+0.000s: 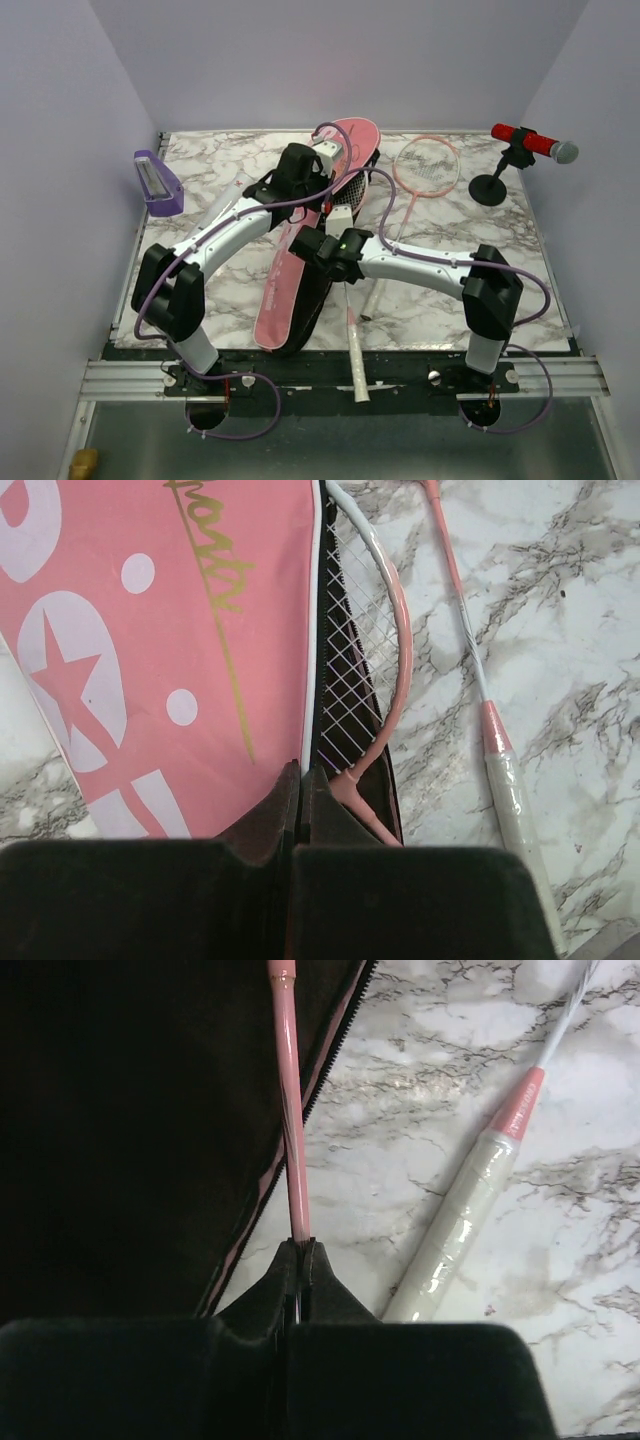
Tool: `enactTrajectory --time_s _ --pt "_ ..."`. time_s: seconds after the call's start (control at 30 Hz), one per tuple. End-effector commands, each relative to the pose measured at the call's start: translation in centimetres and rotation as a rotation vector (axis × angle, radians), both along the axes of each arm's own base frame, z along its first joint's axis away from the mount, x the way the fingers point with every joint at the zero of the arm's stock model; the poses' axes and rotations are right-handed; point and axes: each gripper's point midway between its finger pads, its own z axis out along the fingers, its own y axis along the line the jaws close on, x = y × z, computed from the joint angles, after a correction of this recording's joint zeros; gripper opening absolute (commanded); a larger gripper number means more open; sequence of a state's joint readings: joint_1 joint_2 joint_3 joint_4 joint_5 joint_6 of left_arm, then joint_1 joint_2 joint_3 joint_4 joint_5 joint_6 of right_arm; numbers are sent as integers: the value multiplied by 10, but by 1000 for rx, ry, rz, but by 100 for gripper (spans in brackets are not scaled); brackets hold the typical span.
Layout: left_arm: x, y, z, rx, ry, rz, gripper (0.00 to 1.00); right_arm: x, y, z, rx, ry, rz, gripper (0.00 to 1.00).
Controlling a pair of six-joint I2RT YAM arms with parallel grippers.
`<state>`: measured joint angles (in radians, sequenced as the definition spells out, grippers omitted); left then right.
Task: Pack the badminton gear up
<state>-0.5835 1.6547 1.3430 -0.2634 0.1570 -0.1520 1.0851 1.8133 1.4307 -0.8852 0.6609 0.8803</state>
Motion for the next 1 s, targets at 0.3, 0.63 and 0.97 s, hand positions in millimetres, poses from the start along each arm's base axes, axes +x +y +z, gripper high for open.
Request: enactTrajectory --time_s 0.3,0.63,0.97 --pt "-21 -9 19 -88 9 -71 0 53 74 24 228 -137 13 0" --pt "-19 -11 15 -84 18 -79 0 27 100 14 367 -54 178 0" --pt "-16 -13 15 -79 20 -81 0 16 91 20 383 -51 242 0"
